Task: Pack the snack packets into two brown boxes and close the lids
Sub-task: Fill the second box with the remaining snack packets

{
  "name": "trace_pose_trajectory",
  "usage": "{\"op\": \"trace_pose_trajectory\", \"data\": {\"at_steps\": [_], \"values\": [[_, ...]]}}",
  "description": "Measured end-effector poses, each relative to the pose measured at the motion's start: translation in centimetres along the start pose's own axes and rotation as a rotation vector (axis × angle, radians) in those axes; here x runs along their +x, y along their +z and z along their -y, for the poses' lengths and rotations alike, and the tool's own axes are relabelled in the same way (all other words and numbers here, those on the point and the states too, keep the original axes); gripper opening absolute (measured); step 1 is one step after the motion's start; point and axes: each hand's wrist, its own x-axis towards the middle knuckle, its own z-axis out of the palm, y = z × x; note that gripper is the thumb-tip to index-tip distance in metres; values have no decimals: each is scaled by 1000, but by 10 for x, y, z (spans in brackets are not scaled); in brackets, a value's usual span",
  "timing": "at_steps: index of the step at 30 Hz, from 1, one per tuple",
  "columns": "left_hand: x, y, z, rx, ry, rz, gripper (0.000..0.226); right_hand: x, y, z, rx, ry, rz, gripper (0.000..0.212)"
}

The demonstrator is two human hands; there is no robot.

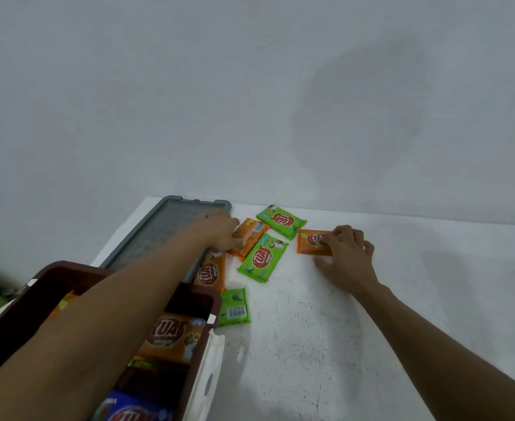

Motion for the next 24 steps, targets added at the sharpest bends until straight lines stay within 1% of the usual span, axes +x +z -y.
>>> {"op": "trace_pose_trajectory", "data": {"at_steps": [2,3,5,6,7,9,10,12,14,15,18,19,21,24], "values": [[8,2,-9,-46,23,29,64,0,-2,2,68,4,41,45],[11,3,-13,-65,31,28,66,-2,-4,3,87,4,64,41],[9,2,-21,-81,31,-13,80,-4,-7,4,89,7,86,36],[8,1,-23,-74,24,-37,83,-5,-9,4,90,22,103,42],[7,0,-23,-82,24,-61,80,-7,-12,5,111,55,128,53],[9,-2,-18,-171,39,-82,57,-10,-17,6,182,137,184,74],[9,-3,-15,-240,50,-83,47,-12,-19,8,202,159,201,77],[2,-7,-9,-375,60,-77,35,-17,-24,11,223,177,218,72],[-7,-15,-4,-508,65,-101,29,-23,-29,15,291,197,234,65],[-14,-19,-3,-582,61,-122,30,-26,-31,18,341,212,248,63],[-38,-31,1,-786,71,-183,45,-38,-44,31,594,245,322,53],[-47,-34,2,-851,78,-181,44,-42,-51,36,681,247,360,48],[-65,-39,3,-959,102,-159,35,-50,-64,47,790,228,422,40],[-98,-43,4,-988,144,-139,33,-60,-80,64,927,181,465,37]]}}
